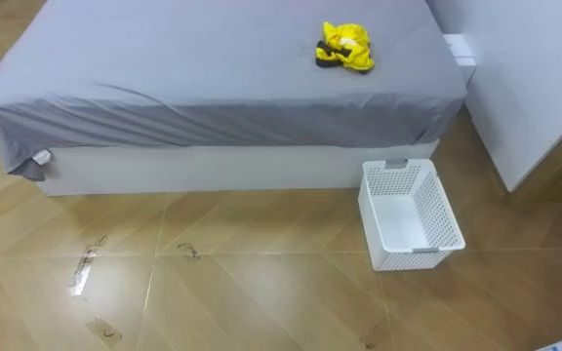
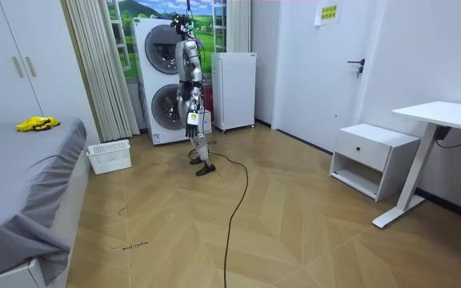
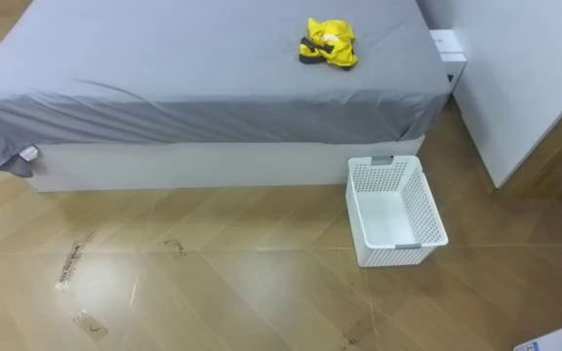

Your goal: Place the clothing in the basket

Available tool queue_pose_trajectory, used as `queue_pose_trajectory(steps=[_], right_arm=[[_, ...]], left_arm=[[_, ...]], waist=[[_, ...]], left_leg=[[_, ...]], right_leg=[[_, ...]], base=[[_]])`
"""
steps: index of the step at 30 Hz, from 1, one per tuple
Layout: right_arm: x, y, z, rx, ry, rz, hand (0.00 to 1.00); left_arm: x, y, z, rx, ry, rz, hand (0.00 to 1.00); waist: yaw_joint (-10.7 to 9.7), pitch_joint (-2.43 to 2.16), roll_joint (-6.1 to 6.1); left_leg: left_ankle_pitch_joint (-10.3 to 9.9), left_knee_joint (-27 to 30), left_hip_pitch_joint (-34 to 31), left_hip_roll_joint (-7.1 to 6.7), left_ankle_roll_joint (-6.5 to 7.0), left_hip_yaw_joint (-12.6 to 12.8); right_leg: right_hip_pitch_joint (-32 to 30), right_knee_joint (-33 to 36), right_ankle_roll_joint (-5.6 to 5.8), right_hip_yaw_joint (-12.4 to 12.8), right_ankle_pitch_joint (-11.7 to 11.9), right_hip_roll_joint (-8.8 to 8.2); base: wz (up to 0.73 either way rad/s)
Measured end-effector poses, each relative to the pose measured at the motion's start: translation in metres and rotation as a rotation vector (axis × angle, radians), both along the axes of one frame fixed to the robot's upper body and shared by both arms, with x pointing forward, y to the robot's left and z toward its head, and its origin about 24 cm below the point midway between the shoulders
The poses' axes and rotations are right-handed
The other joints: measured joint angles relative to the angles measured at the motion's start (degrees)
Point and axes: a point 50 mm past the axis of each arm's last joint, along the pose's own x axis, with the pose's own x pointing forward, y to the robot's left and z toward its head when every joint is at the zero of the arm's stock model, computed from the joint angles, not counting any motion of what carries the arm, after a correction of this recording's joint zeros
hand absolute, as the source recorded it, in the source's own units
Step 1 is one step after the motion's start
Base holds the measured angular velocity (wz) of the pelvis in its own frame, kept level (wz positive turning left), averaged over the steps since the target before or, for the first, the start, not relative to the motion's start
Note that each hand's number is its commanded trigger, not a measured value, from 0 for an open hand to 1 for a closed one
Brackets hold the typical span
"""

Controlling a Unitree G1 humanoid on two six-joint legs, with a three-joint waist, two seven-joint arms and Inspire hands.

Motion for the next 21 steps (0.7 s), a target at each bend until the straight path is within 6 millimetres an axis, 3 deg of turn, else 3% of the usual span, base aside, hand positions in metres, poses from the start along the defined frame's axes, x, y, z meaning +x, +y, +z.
queue_pose_trajectory(steps=[21], right_arm=[[0.0006,0.0005,0.0001,0.011,-0.008,0.006,0.0]], left_arm=[[0.0011,0.0006,0.0002,-0.015,-0.006,-0.007,0.0]], waist=[[0.0,0.04,-0.3]], left_leg=[[0.0,0.0,0.0,-0.01,0.01,0.1]], right_leg=[[0.0,-0.1,0.0,-0.1,0.0,-0.02]], base=[[0.0]])
